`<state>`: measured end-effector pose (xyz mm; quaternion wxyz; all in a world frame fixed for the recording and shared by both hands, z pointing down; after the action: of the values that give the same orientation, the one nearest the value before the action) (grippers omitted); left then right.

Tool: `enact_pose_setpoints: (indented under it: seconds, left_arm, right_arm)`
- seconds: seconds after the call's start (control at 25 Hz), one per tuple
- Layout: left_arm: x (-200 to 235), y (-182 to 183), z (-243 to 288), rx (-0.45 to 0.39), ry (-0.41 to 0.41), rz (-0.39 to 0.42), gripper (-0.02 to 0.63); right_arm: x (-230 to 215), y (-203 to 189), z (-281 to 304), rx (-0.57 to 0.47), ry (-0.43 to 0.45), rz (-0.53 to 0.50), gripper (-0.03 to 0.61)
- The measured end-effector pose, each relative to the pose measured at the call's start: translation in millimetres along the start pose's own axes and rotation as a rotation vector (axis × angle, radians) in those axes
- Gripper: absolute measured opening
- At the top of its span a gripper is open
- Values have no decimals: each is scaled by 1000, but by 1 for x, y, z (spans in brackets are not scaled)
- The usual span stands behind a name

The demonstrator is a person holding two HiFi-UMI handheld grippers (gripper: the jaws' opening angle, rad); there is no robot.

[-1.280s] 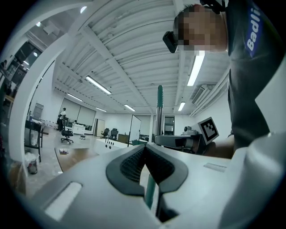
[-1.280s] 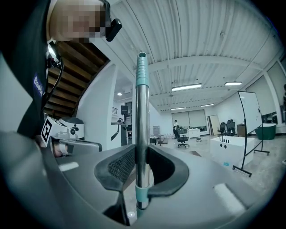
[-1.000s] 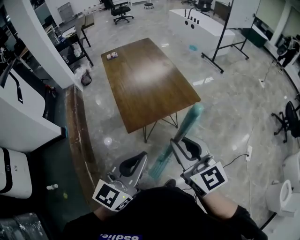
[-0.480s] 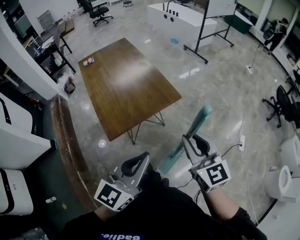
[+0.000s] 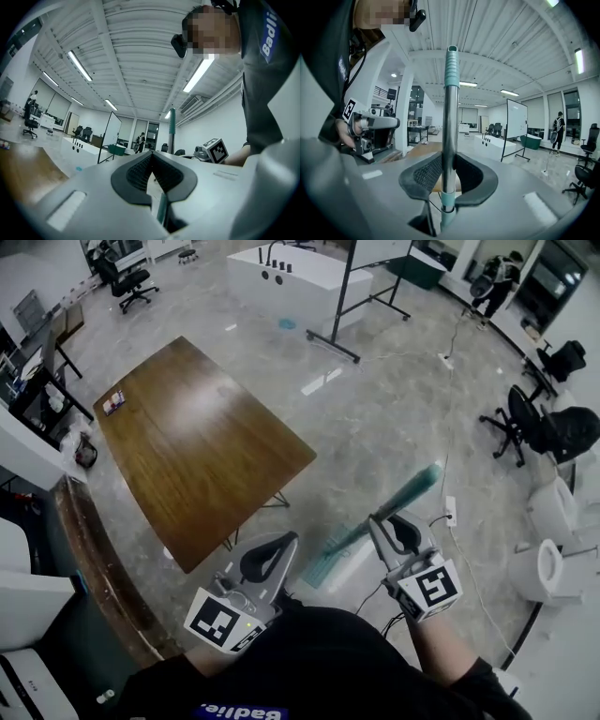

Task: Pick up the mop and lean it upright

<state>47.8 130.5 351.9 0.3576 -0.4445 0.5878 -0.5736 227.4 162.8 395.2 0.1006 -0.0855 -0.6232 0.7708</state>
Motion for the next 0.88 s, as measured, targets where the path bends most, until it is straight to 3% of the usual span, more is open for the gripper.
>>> enact_pose_setpoints:
  seconds: [0.2,0.4,0.56,0.88]
  left_arm:
    - [16,0,38,19,-63,-18,20]
    - [19,-4,81,39,-46,-1,20]
    - [23,-8,124,50,25,20,20]
    - [35,-10,231,50,231,57,20]
  right_arm:
    - [-29,11,17,-5,-33,-1,95]
    - [-72,13,34,-20,12,3,95]
    - [-113,13,58,-30,116,0,95]
    - [-197,6,114,-24,419,-43,94]
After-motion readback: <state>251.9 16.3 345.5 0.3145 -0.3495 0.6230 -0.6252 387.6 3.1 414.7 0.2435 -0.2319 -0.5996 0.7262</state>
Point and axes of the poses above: the fingertips, and each gripper's own axes: z forward along the fingers, x to its left, y out of its top, the point moved 3 cm from there along -z, backward along the fingers, and after that the axes turned 3 degrees about z, right-handed, at the moved point
